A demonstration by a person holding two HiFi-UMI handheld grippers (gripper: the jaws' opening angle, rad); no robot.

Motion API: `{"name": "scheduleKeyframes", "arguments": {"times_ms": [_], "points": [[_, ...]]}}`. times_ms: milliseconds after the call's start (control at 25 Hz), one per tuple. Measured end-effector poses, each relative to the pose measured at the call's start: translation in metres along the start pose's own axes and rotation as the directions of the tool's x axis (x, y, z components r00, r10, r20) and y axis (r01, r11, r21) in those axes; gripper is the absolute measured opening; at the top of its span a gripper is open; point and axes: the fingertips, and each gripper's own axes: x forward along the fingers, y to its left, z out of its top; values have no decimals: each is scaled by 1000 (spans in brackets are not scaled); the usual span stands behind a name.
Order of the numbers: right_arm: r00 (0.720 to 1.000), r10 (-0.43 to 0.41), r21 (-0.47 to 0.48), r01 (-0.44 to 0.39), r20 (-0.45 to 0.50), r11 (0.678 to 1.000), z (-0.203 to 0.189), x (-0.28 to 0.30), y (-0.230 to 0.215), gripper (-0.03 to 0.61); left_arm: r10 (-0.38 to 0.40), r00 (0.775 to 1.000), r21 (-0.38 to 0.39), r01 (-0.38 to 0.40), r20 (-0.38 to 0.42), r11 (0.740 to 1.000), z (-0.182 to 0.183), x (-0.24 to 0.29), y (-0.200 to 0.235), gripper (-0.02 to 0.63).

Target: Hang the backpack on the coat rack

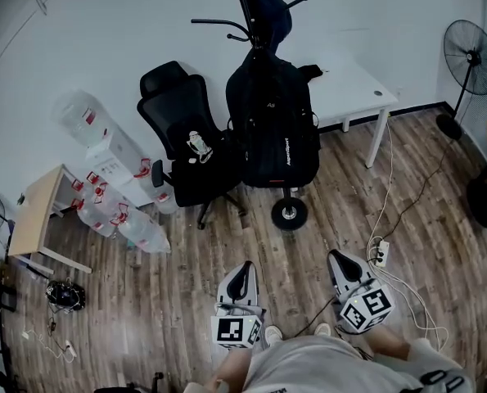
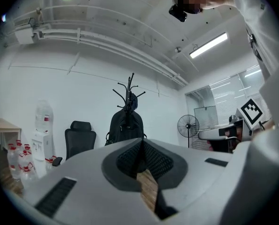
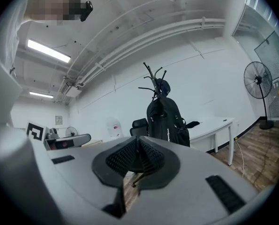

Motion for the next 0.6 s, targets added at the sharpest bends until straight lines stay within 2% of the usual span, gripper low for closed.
{"name": "scheduleKeyframes", "arguments": {"times_ms": [320, 600], "points": [[998, -60, -25, 60, -5, 998, -3, 8, 8, 15, -37, 999, -25, 37, -3, 999, -10, -3, 14, 9], [997, -65, -45, 64, -32, 997, -9, 10, 18, 14, -54, 998, -25, 54, 15, 998, -5, 0, 22, 9]]}}
